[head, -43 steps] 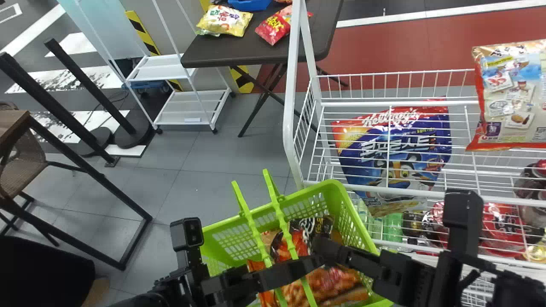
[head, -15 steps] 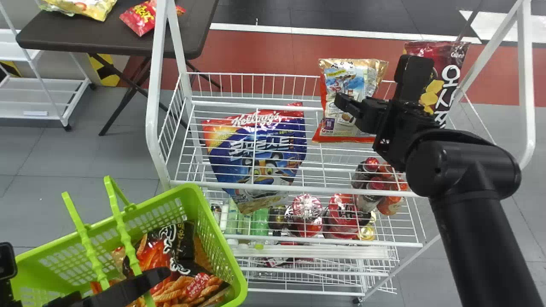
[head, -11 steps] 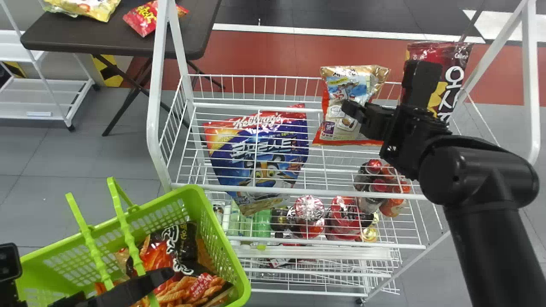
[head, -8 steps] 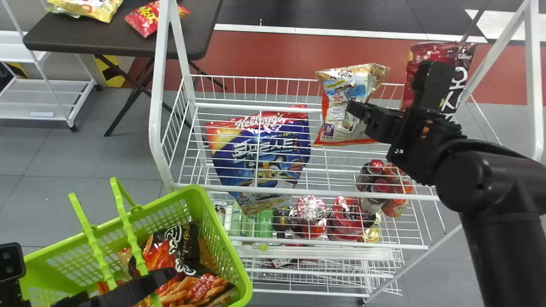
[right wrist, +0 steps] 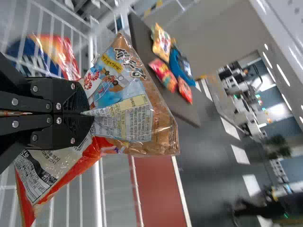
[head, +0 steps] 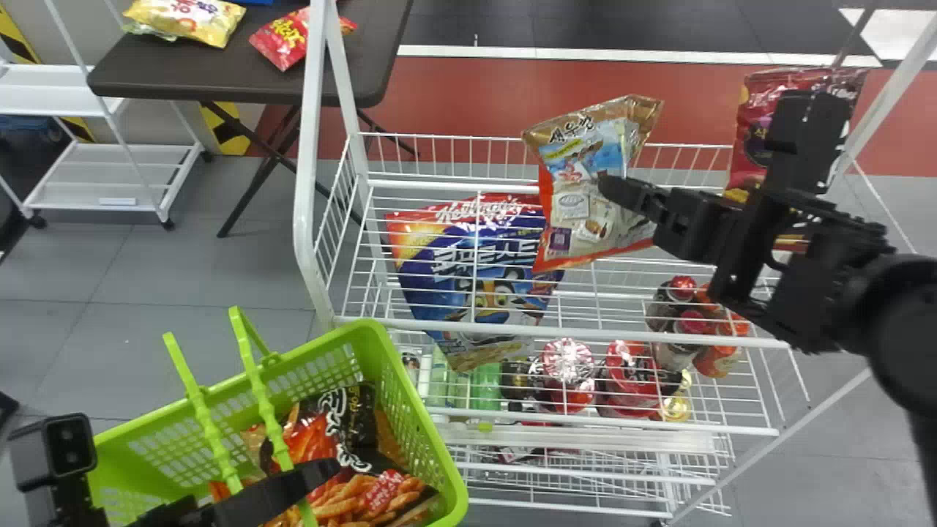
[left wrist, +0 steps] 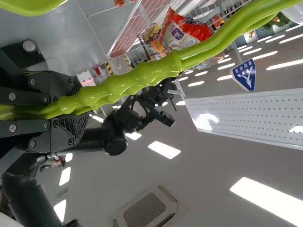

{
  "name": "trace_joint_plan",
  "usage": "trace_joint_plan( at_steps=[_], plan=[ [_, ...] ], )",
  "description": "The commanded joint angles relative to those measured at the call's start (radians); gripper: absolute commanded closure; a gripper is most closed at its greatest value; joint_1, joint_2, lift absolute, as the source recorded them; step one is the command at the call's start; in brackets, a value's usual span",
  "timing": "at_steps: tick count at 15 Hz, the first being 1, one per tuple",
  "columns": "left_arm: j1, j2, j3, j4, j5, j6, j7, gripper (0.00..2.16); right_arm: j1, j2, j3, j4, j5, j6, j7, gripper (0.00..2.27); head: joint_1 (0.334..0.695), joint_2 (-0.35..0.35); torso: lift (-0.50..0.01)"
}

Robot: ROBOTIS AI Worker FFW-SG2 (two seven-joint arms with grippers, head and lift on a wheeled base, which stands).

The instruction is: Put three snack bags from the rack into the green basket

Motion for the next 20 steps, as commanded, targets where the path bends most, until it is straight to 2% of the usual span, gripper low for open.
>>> trace_joint_plan(
  at_steps=[1,5,9,10,12,14,18,20],
  plan=[
    [-0.003,-0.002,-0.004,0.004,0.002,-0.002,0.000,2.15,0.063,0.001,-0.011,-0.057,-0.139,0.089,0.005,2.25,0.695,0.070,0.000],
    [-0.014,-0.002,-0.023,0.007,0.002,-0.002,0.008,2.15,0.113,0.022,0.030,-0.062,-0.257,0.147,0.011,2.25,0.695,0.164,0.000],
    [-0.015,-0.003,-0.027,0.009,0.005,-0.002,0.010,2.15,0.144,0.084,0.122,-0.050,-0.264,0.163,0.016,2.25,0.695,0.249,0.000],
    [-0.015,-0.003,-0.027,0.009,0.006,-0.002,0.010,2.15,0.156,0.104,0.144,-0.034,-0.258,0.135,0.020,2.25,0.695,0.295,0.000],
    [-0.015,-0.003,-0.027,0.007,0.014,-0.002,0.011,2.15,0.179,0.134,0.174,-0.013,-0.248,0.101,0.017,2.25,0.695,0.341,0.000],
    [-0.015,-0.003,-0.027,0.009,0.015,-0.002,0.016,2.15,0.199,0.155,0.207,-0.002,-0.255,0.080,0.006,2.25,0.695,0.350,0.000],
    [-0.017,-0.005,-0.037,0.007,0.020,0.001,0.033,2.15,0.236,0.155,0.266,0.019,-0.257,0.012,-0.050,2.25,0.695,0.350,0.000],
    [-0.017,-0.005,-0.034,0.009,0.025,-0.002,0.033,2.15,0.259,0.155,0.280,0.042,-0.300,-0.018,-0.076,2.25,0.695,0.350,0.000]
  ],
)
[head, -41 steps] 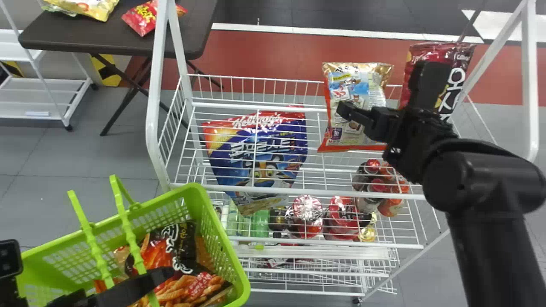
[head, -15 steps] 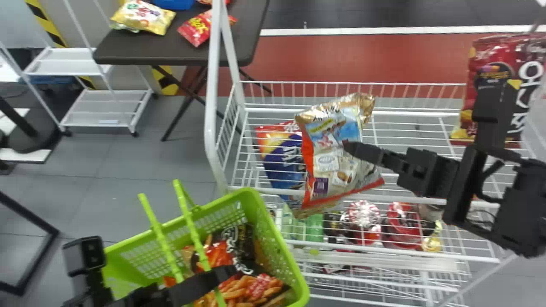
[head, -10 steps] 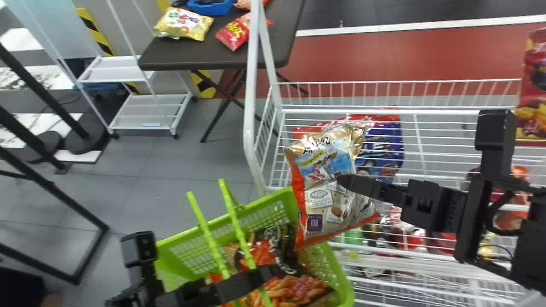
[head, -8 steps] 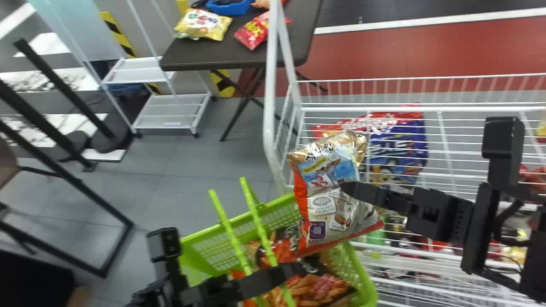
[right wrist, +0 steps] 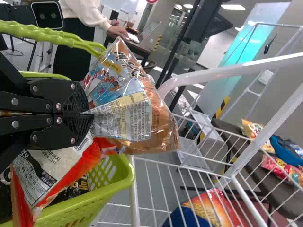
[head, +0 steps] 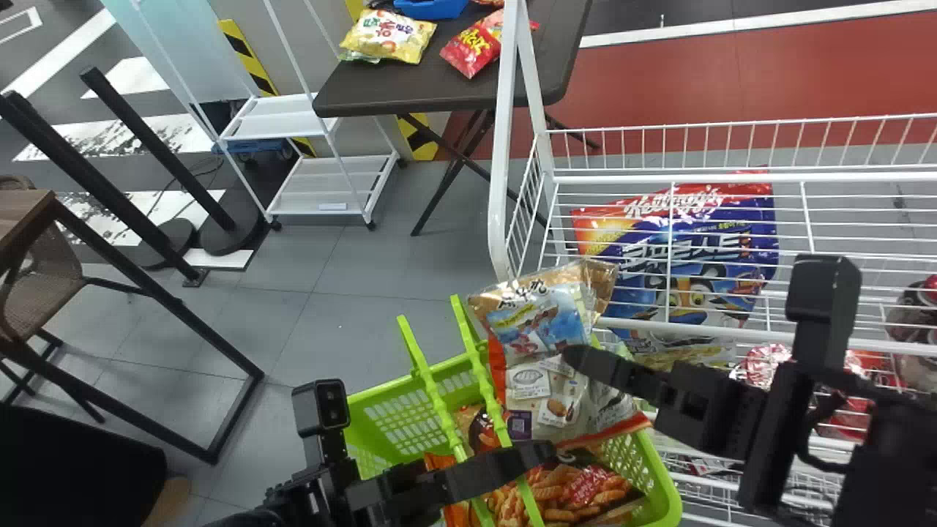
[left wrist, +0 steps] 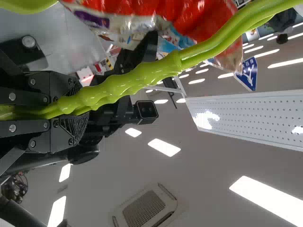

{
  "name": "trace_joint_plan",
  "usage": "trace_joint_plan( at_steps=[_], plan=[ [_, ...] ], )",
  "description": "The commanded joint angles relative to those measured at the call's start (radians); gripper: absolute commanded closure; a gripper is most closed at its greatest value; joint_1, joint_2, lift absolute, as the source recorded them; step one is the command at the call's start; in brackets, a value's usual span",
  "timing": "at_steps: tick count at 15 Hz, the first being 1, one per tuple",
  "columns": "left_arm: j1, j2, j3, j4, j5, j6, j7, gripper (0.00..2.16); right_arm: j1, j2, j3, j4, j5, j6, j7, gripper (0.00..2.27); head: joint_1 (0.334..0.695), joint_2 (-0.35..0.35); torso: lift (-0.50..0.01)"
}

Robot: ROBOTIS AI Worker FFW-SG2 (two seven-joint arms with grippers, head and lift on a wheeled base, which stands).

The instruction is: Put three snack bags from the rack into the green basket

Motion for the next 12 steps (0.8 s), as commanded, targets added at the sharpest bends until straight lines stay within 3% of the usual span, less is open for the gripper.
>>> trace_joint_plan(
  at_steps=[1,4,6,7,8,9,10,12],
  plan=[
    [0.000,0.000,0.002,0.002,0.005,0.003,0.001,2.15,0.027,0.002,0.014,0.035,-0.051,-0.041,-0.005,2.25,0.695,0.350,0.000],
    [-0.002,0.000,0.001,0.000,0.007,0.000,0.003,2.15,0.032,0.002,0.008,0.116,-0.150,-0.078,0.024,2.25,0.695,0.350,0.000],
    [-0.003,0.000,0.001,0.003,0.007,0.000,0.003,2.15,0.032,0.002,0.003,0.119,-0.160,-0.069,0.030,2.25,0.695,0.350,0.000],
    [-0.003,0.001,0.002,0.003,0.007,0.000,0.003,2.15,0.032,0.002,-0.006,0.118,-0.157,-0.047,0.026,2.13,0.695,0.350,0.000],
    [-0.003,0.000,0.005,0.005,0.007,0.000,0.003,2.15,0.034,0.002,-0.015,0.118,-0.160,-0.001,0.020,1.75,0.695,0.350,0.000],
    [-0.003,0.000,0.012,0.006,0.007,0.000,0.001,2.15,0.040,0.002,-0.029,0.112,-0.179,0.066,0.010,0.72,0.695,0.350,0.000],
    [-0.003,0.000,0.019,0.010,0.008,0.000,0.001,2.15,0.050,0.002,-0.040,0.096,-0.193,0.109,0.007,0.00,0.695,0.350,0.000],
    [-0.005,0.001,0.033,0.013,0.018,0.000,0.001,2.15,0.064,0.002,-0.061,0.079,-0.213,0.137,0.001,0.00,0.695,0.350,0.000]
  ],
)
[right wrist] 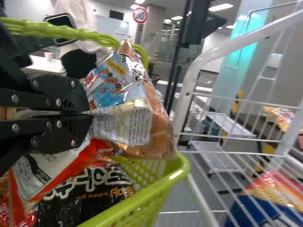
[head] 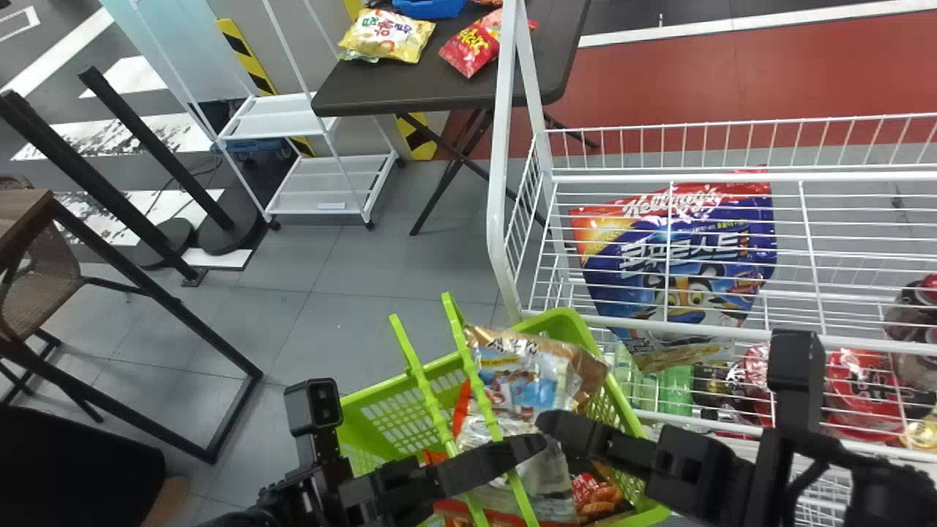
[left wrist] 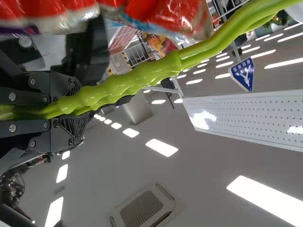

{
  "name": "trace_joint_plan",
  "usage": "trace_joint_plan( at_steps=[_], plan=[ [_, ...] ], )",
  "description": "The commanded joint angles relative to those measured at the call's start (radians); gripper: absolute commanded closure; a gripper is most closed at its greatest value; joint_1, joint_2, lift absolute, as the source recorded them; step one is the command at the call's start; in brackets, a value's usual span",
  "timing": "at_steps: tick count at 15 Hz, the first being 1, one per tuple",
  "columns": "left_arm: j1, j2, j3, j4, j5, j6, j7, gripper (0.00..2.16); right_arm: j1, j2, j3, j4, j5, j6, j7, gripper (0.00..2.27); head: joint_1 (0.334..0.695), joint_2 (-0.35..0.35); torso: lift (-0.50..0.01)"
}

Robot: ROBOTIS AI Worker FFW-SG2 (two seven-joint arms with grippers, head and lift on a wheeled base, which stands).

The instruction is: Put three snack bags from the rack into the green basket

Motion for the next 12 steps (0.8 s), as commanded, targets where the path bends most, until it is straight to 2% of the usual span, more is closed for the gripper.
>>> trace_joint_plan(
  at_steps=[1,7,8,10,11,12],
  plan=[
    [-0.002,0.001,0.014,0.002,0.006,0.000,0.000,2.15,0.013,0.002,-0.030,-0.022,-0.029,0.031,-0.001,0.05,0.695,0.350,0.000],
    [-0.002,0.001,0.024,0.002,0.009,0.003,-0.005,2.15,0.030,0.002,-0.191,-0.066,-0.063,0.056,0.018,0.04,0.695,0.350,0.000],
    [-0.002,0.001,0.024,0.002,0.009,0.003,-0.005,2.15,0.014,0.002,-0.223,-0.074,0.009,0.081,0.062,0.04,0.695,0.350,0.000],
    [-0.002,0.001,0.024,0.002,0.009,0.003,-0.006,2.15,0.017,0.002,-0.205,-0.112,0.267,0.031,0.122,0.07,0.695,0.350,0.000],
    [-0.002,0.001,0.024,0.002,0.009,0.003,-0.009,2.15,0.030,-0.005,-0.177,-0.112,0.339,-0.057,0.147,0.07,0.695,0.350,0.000],
    [-0.002,0.001,0.024,0.002,0.011,0.003,-0.011,2.15,0.042,-0.031,-0.146,-0.109,0.428,-0.171,0.179,0.08,0.695,0.350,0.000]
  ],
)
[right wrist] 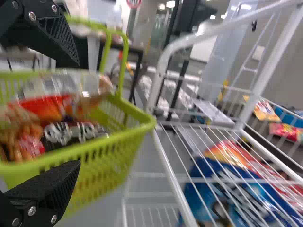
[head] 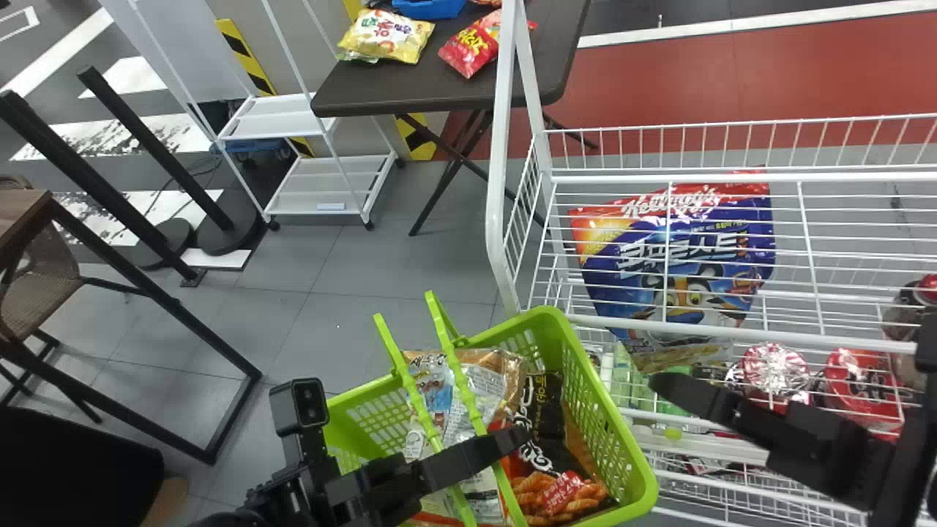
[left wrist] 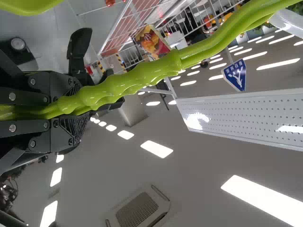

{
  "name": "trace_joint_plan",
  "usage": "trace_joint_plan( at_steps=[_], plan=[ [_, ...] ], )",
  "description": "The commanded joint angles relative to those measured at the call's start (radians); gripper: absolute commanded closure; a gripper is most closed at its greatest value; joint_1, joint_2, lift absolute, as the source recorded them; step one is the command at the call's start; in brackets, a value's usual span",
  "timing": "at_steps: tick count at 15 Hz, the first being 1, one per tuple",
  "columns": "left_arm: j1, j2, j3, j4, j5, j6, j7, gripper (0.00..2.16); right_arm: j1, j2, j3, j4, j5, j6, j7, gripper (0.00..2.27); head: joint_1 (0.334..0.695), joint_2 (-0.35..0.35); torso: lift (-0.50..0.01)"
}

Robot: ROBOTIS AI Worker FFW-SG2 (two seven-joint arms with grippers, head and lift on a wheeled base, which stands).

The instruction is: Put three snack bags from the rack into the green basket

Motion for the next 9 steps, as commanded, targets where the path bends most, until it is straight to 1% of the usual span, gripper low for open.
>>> trace_joint_plan(
  at_steps=[1,2,3,4,5,6,7,8,9],
  plan=[
    [0.001,0.000,0.002,-0.002,0.003,0.000,-0.001,2.15,0.025,-0.046,0.081,0.007,0.257,-0.286,0.036,0.08,0.695,0.321,0.000],
    [0.001,-0.001,0.000,-0.002,0.003,-0.003,-0.003,2.15,0.045,-0.063,0.145,0.037,0.430,-0.563,0.037,0.08,0.695,0.298,0.000],
    [0.001,-0.003,0.002,-0.002,0.003,-0.003,-0.001,2.15,0.054,-0.070,0.197,0.082,0.570,-0.762,0.018,0.08,0.695,0.272,0.000],
    [0.002,-0.006,0.000,-0.002,0.003,-0.003,0.000,2.15,0.062,-0.070,0.231,0.145,0.669,-0.964,-0.015,0.08,0.695,0.231,0.000],
    [0.004,-0.006,0.000,-0.002,0.004,0.000,0.000,2.15,0.068,-0.069,0.256,0.203,0.741,-1.124,-0.053,0.08,0.695,0.190,0.000],
    [0.005,-0.008,0.000,-0.002,0.004,0.000,0.000,2.15,0.077,-0.064,0.268,0.238,0.812,-1.219,-0.096,0.08,0.695,0.141,0.000],
    [0.008,-0.008,0.002,-0.002,0.006,0.000,0.000,2.15,0.092,-0.058,0.271,0.260,0.873,-1.265,-0.133,0.08,0.695,0.130,0.000],
    [0.008,-0.008,0.003,0.000,0.006,0.000,-0.001,2.15,0.117,-0.053,0.266,0.267,0.882,-1.305,-0.147,0.08,0.695,0.123,0.000],
    [0.010,-0.008,0.006,0.000,0.006,-0.003,0.000,2.15,0.144,-0.036,0.246,0.267,0.892,-1.330,-0.148,0.08,0.695,0.120,0.000]
  ],
)
